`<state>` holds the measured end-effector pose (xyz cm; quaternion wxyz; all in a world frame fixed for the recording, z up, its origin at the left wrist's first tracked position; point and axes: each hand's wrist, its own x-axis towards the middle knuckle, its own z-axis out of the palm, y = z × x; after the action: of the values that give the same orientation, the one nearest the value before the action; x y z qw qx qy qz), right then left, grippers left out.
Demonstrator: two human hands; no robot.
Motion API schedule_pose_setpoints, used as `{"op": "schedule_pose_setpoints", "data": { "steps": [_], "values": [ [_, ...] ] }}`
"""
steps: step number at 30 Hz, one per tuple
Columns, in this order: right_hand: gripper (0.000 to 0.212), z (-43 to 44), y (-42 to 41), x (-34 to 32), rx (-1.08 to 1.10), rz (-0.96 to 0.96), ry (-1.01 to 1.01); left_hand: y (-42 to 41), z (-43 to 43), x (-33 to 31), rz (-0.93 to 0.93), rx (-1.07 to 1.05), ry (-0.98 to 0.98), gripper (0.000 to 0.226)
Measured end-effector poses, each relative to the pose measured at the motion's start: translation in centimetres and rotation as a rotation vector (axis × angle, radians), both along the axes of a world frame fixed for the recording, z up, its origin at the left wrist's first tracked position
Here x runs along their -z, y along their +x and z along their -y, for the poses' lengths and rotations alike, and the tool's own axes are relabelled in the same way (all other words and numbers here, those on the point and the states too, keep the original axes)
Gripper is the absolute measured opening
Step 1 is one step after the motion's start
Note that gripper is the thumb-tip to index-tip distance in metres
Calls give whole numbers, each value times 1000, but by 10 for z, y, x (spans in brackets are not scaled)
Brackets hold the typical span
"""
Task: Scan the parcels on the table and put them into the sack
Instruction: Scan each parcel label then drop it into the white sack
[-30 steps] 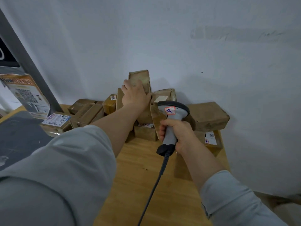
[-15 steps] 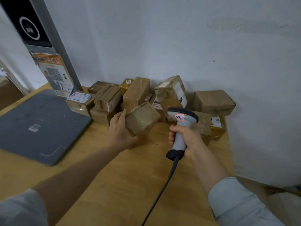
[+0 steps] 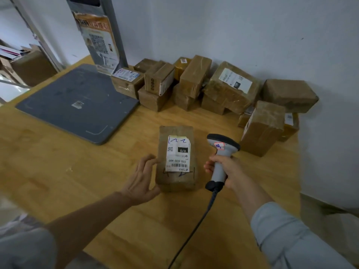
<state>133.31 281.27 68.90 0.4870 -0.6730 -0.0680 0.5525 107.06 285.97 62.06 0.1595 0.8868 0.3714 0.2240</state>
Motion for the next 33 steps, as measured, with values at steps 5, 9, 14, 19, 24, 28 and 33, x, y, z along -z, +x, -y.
{"op": "schedule_pose_setpoints", "data": {
  "steps": [5, 9, 14, 19, 24, 28, 33],
  "values": [
    [29, 0, -24, 10, -42, 44, -72, 11, -20, -30, -3, -341, -323, 71],
    [32, 0, -33, 14, -27, 42, -100, 27, -52, -52, -809, 186, -100, 113],
    [22, -1, -33, 16, 62, 80, -111, 72, -90, -61, -1158, 453, 335, 122],
    [17, 6, -24, 14, 89, 39, -85, 113, -98, -49, -1281, 709, 497, 105],
    [10, 9, -12, 11, 120, -27, -66, 124, -102, -68, -1449, 567, 287, 129],
    [9, 6, -17, 7, 116, -84, -65, 104, -113, -77, -1431, 389, 112, 137],
    [7, 7, -26, 4, 36, -165, -57, 53, -120, -78, -1357, 17, -233, 148]
  ]
}}
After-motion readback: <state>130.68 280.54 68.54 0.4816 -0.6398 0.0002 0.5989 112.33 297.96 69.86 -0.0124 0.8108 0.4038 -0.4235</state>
